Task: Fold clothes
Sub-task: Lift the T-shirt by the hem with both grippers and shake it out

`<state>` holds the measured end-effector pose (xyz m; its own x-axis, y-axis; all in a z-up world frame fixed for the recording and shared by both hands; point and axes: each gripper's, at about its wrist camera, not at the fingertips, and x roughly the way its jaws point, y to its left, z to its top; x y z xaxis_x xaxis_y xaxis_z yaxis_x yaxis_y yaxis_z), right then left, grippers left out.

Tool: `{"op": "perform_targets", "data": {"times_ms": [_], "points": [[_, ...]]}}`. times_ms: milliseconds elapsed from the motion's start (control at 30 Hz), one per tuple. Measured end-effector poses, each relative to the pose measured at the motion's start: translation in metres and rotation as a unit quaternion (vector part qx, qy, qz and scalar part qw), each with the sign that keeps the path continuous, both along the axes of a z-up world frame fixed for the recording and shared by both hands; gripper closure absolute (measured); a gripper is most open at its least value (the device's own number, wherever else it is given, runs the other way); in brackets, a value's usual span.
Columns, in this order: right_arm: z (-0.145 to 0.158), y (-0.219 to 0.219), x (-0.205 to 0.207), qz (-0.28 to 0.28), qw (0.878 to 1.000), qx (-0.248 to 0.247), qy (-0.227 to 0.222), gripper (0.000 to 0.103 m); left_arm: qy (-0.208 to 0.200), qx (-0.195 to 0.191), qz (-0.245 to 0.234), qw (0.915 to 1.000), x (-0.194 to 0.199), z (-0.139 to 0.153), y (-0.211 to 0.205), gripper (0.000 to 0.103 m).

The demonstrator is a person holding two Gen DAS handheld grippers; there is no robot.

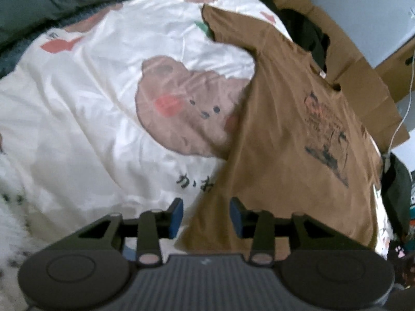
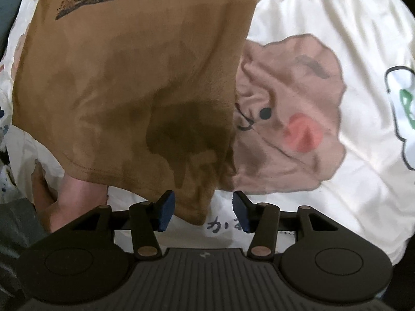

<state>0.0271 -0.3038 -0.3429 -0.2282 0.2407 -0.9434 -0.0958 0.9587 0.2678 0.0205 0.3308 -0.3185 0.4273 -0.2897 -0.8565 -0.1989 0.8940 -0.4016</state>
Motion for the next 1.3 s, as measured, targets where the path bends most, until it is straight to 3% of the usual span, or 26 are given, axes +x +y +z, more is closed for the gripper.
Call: {"op": "perform_targets", "data": {"times_ms": [133, 267, 300, 333, 400, 467, 1100, 1300], "points": [[-0.010, 0.004, 0.002, 0.000, 1.000, 0.005, 0.014, 0.049, 0.017, 0.014, -0.010, 0.9997, 0.002, -0.014, -0.005, 0.049], [-0.017, 0.006, 0.002, 0.001, 1.000, 0.003, 0.021, 0.053, 0.032, 0.026, -0.037, 0.9985, 0.006, -0.026, -0.012, 0.047], [-0.017, 0.006, 0.001, 0.002, 1.000, 0.002, 0.021, 0.056, 0.041, 0.040, -0.047, 0.9972, 0.008, -0.030, -0.015, 0.052], [-0.018, 0.007, 0.001, 0.003, 1.000, 0.002, 0.020, 0.065, 0.050, 0.048, -0.060, 0.9958, 0.009, -0.034, -0.018, 0.071], [-0.016, 0.010, -0.001, 0.009, 1.000, 0.010, 0.021, 0.078, 0.051, 0.041, -0.063, 0.9958, 0.008, -0.035, -0.018, 0.096], [-0.011, 0.013, -0.002, 0.024, 0.999, 0.013, 0.018, 0.095, 0.051, 0.035, -0.064, 0.9960, 0.007, -0.034, -0.017, 0.097], [0.029, -0.001, -0.005, 0.014, 0.999, 0.032, 0.035, 0.098, 0.033, 0.012, -0.042, 0.9985, -0.002, 0.021, 0.000, 0.099], [0.046, -0.005, 0.006, 0.034, 0.998, 0.033, 0.031, 0.098, 0.035, 0.021, -0.067, 0.9969, 0.004, 0.033, -0.007, 0.099]]}}
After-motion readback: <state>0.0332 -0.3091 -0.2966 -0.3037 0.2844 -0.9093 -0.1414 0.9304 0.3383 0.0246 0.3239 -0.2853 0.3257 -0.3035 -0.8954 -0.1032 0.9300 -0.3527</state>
